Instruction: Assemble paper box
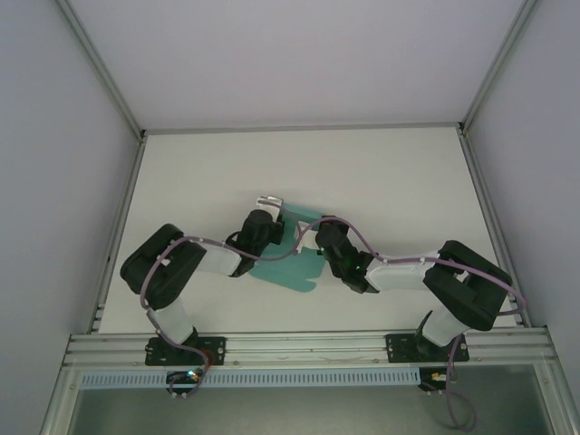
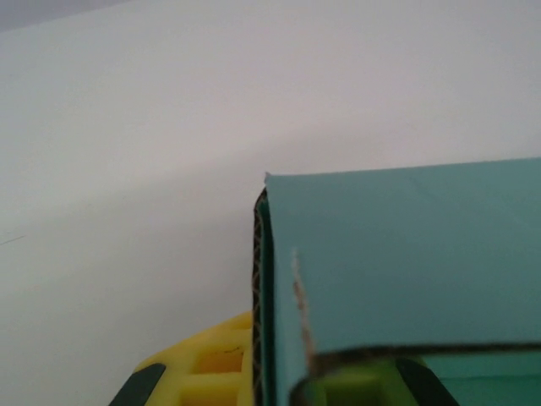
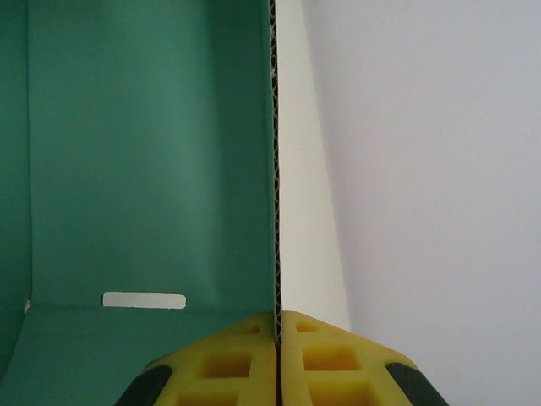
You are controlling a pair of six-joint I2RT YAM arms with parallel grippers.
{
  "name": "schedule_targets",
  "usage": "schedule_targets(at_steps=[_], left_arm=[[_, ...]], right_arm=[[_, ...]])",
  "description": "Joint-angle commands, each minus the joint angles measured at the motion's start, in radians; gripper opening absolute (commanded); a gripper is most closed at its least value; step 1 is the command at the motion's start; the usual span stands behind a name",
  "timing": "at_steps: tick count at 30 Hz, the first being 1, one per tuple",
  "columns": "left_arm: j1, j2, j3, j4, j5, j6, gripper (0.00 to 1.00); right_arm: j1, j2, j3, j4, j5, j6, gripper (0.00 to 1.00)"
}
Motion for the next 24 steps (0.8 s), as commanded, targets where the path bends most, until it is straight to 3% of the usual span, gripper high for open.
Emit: schedule_targets(at_steps=[1,5,9,14,17,21,24], left_arm=[[-0.030,0.072,0.007,-0.014,-0.302,-0.046,0.00],[-0.060,0.119,0.035,0.015,-0.347,-0.071,0.00],[-0.020,0.100,0.014,0.010,-0.173,-0.131,0.00],[0.022,-0.016,-0.057,0.008,0.023,-0.144,0.36],[0.044,-0.095,-0.086,-0.036,0.066,-0.162,0.40],[0.049,-0.182,-0.134,-0.044,0.108,-0.136,0.59],[0.048,-0.226,-0.130,-0.112,0.146,-0.121,0.64]], right_arm=[[0.005,-0.002,0.011,-0.068,0.044,0.051,0.00],[0.010,-0.005,0.019,-0.092,0.044,0.073,0.00],[0.009,-0.013,0.016,-0.112,0.043,0.078,0.00],[0.003,-0.011,0.025,-0.128,0.042,0.087,0.00],[0.001,0.000,0.032,-0.132,0.044,0.087,0.00],[0.001,0.006,0.040,-0.132,0.043,0.082,0.00],[0.000,0.004,0.045,-0.134,0.036,0.081,0.00]])
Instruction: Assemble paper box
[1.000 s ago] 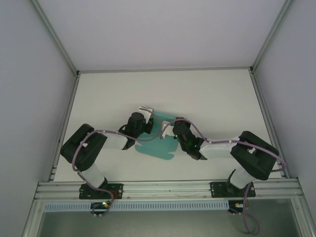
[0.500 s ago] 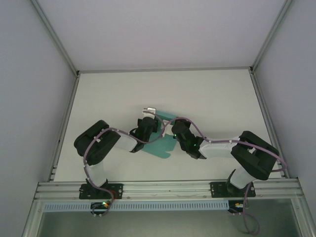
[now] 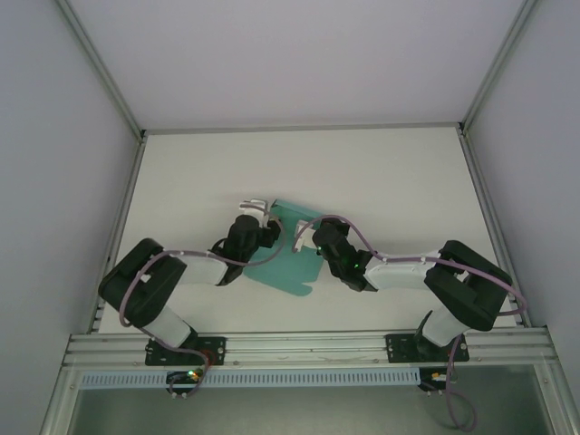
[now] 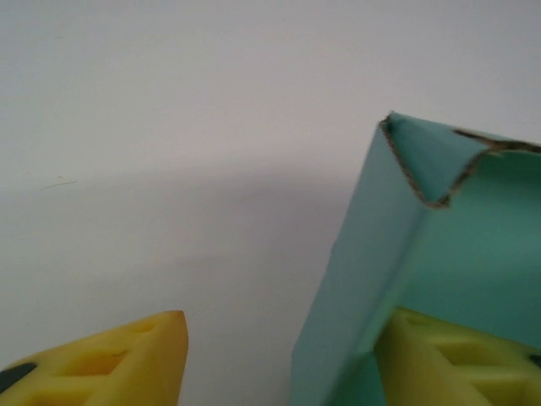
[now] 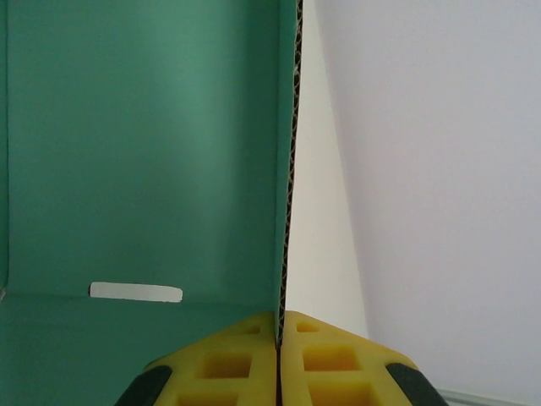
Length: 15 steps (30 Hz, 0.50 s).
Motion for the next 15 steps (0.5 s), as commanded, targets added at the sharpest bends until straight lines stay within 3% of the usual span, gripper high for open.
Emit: schedule_targets(at_steps=[1,5,10,15], left_arm=[[0.004,-0.043,-0.003,-0.083,0.071,0.013,0.67],[0.010,-0.063,-0.015,-0.076,0.073,-0.004,0.73],[0.090,-0.054,-0.013,-0.091,0.100,-0.064,0.58],[0.117,-0.010,-0.005,-0.033,0.192,-0.010,0.57]], right_arm=[[-0.002,0.004,0.018,-0.045,0.015,0.015,0.00],[-0.003,0.002,0.019,-0.046,0.014,0.016,0.00],[-0.001,-0.001,0.015,-0.051,0.004,0.016,0.00],[-0.001,-0.004,0.015,-0.061,-0.014,0.015,0.00]])
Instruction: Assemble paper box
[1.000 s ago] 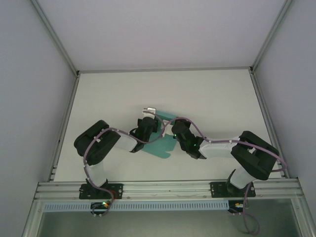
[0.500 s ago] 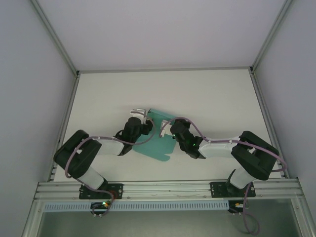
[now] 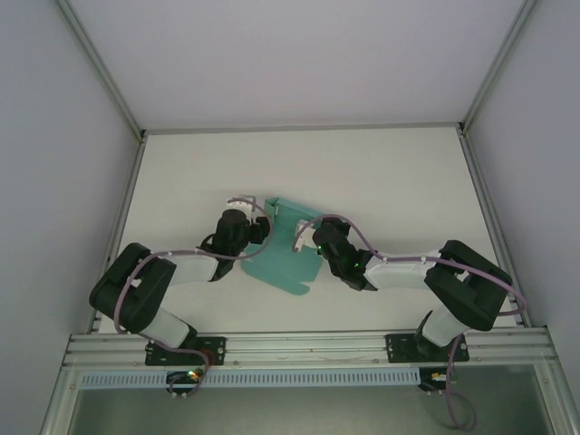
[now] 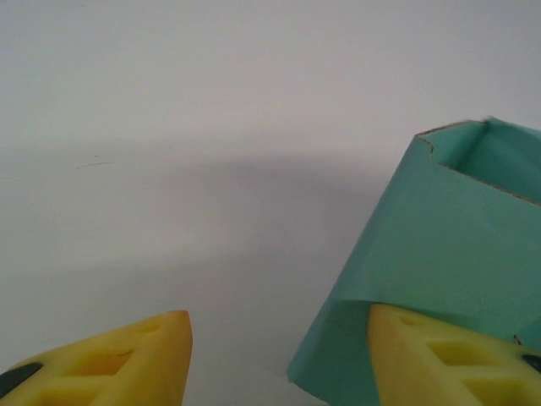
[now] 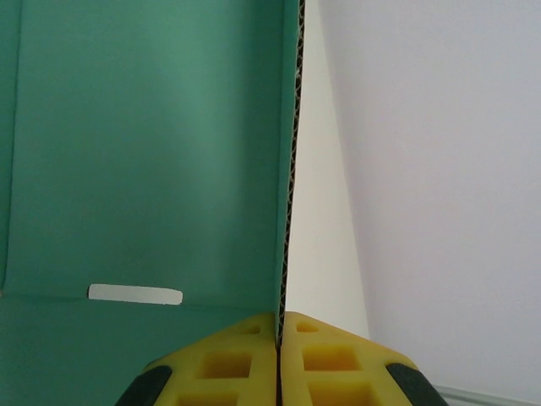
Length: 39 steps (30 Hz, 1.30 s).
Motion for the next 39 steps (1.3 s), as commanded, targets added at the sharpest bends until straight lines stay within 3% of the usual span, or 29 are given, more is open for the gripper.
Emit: schedule_targets(at_steps=[1,5,11,13,21,27,29,33,34,37,39], left_arm=[[0.002,0.035,0.007,0.035,0.090,0.038,0.57],[-0.001,0.075,0.028,0.071,0.170,0.070,0.55],[0.001,0.087,-0.057,0.299,0.348,0.070,0.49],[0.001,0.083,-0.066,0.296,0.379,0.083,0.48],[-0.001,0.084,0.002,0.148,0.281,0.147,0.40],[-0.006,0.116,0.042,0.130,0.328,0.162,0.29],[-0.015,0.124,0.042,0.145,0.334,0.154,0.29],[-0.051,0.122,0.071,0.057,0.172,0.181,0.39],[-0.060,0.119,0.084,0.012,0.103,0.182,0.48],[-0.063,0.106,0.114,-0.105,-0.057,0.143,0.54],[-0.064,0.089,0.113,-0.147,-0.098,0.127,0.54]], right_arm=[[-0.001,-0.002,0.013,-0.048,-0.017,0.011,0.00],[-0.001,0.002,0.016,-0.052,-0.022,0.014,0.00],[-0.005,0.013,0.022,-0.051,-0.015,0.009,0.00],[-0.007,0.012,0.022,-0.055,-0.013,0.008,0.00],[-0.005,-0.002,0.021,-0.050,-0.035,0.006,0.00],[-0.003,-0.011,0.022,-0.050,-0.038,0.006,0.00],[-0.002,-0.016,0.018,-0.046,-0.039,0.006,0.00],[-0.001,-0.033,0.010,-0.038,-0.045,0.010,0.00],[0.000,-0.035,0.009,-0.037,-0.046,0.010,0.00],[0.000,-0.041,0.007,-0.037,-0.041,0.009,0.00],[-0.001,-0.041,0.006,-0.034,-0.039,0.010,0.00]])
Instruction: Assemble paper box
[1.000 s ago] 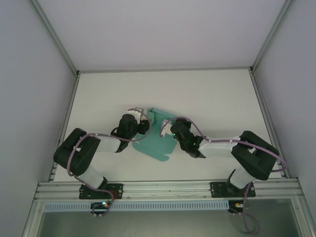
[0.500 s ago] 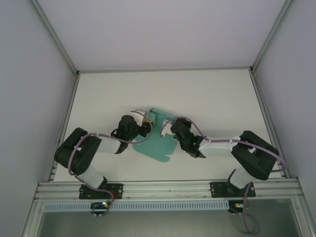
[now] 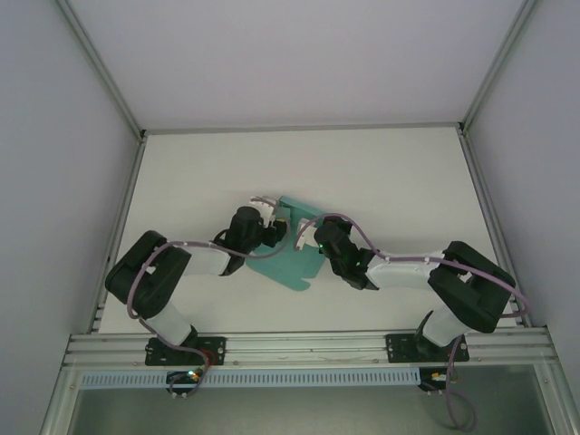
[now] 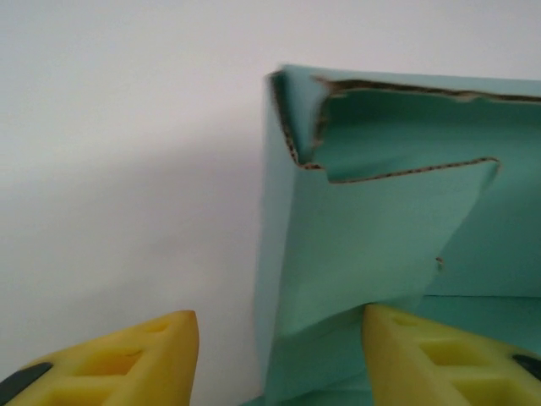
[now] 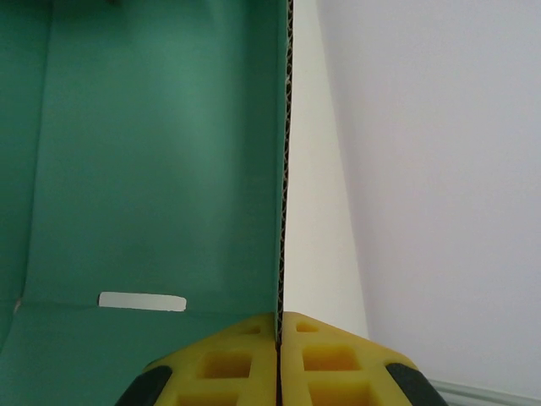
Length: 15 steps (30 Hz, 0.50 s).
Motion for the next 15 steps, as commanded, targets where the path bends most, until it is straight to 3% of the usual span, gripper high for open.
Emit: schedule_targets(at_steps=[1,5,8,11,15], left_arm=[[0.004,-0.036,0.009,-0.131,-0.170,-0.030,0.55],[0.009,-0.059,-0.015,-0.107,-0.157,-0.020,0.56],[0.016,-0.073,-0.042,-0.040,-0.008,0.012,0.58],[0.030,-0.142,-0.111,0.057,0.083,-0.015,0.68],[0.199,-0.252,-0.140,-0.029,0.174,-0.183,0.73]], right_arm=[[0.008,-0.018,0.005,-0.010,-0.033,0.008,0.00],[0.008,-0.009,0.009,-0.008,-0.038,0.009,0.00],[0.008,-0.004,0.013,-0.015,-0.047,0.011,0.00],[0.007,-0.004,0.007,0.007,-0.036,-0.002,0.00],[0.004,-0.030,-0.005,0.017,-0.047,-0.006,0.00]])
